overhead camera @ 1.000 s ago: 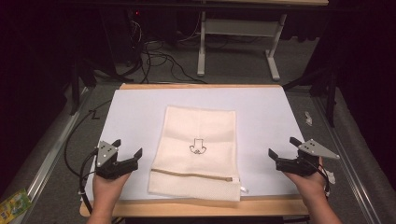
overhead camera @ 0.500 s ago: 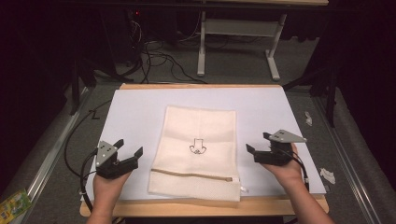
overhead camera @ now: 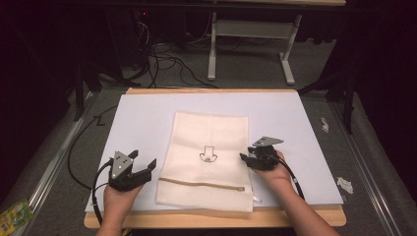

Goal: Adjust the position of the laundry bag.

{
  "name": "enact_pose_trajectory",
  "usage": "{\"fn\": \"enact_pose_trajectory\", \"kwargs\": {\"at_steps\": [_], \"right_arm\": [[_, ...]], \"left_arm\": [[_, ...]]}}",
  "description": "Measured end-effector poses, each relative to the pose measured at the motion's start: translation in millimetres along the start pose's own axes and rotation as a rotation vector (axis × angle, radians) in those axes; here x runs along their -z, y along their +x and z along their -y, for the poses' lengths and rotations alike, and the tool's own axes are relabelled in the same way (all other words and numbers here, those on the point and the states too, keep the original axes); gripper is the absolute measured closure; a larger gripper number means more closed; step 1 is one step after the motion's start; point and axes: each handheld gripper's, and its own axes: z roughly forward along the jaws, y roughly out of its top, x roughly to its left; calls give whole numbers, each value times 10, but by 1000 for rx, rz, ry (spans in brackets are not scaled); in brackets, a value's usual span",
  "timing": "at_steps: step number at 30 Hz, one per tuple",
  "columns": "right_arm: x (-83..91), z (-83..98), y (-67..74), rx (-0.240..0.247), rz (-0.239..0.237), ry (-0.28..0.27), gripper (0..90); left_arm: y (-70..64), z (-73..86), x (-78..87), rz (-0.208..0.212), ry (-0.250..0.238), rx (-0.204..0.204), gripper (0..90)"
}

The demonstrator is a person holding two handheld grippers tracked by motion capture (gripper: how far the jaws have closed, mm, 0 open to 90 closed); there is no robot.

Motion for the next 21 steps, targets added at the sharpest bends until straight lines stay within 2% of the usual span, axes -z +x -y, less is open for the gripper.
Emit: {"fn": "enact_pose_trajectory", "kwargs": {"at_steps": [1, 2, 5, 7, 8, 10, 13, 19, 20, 21], "right_arm": [[-24, -2, 23, 19, 12, 12, 606], [-28, -9, 37, 16, 7, 8, 658], [-51, -50, 51, 37, 3, 13, 852], [-65, -62, 51, 46, 1, 15, 864], [-79, -81, 41, 49, 19, 9, 873], [-85, -93, 10, 33, 28, 5, 873], [-92, -108, -115, 26, 27, 12, 871], [-2, -56, -406, -8, 92, 21, 866], [-2, -56, -406, -8, 92, 21, 866], [34, -22, -527, -26, 117, 20, 865]], "left_arm": [[-4, -1, -3, 4, 1, 1, 278], [-9, -1, -8, 5, 3, 2, 278], [-22, 1, -14, 7, 8, 2, 291], [-42, 1, -18, 8, 19, -2, 314], [-63, -4, -11, 19, 21, -3, 328], [-82, -14, -4, 25, 15, -3, 341], [-87, -17, -12, 35, 15, 0, 342], [-104, -7, -28, 45, 33, -19, 343], [-104, -7, -28, 45, 33, -19, 342], [-109, -2, -41, 48, 35, -18, 342]]}}
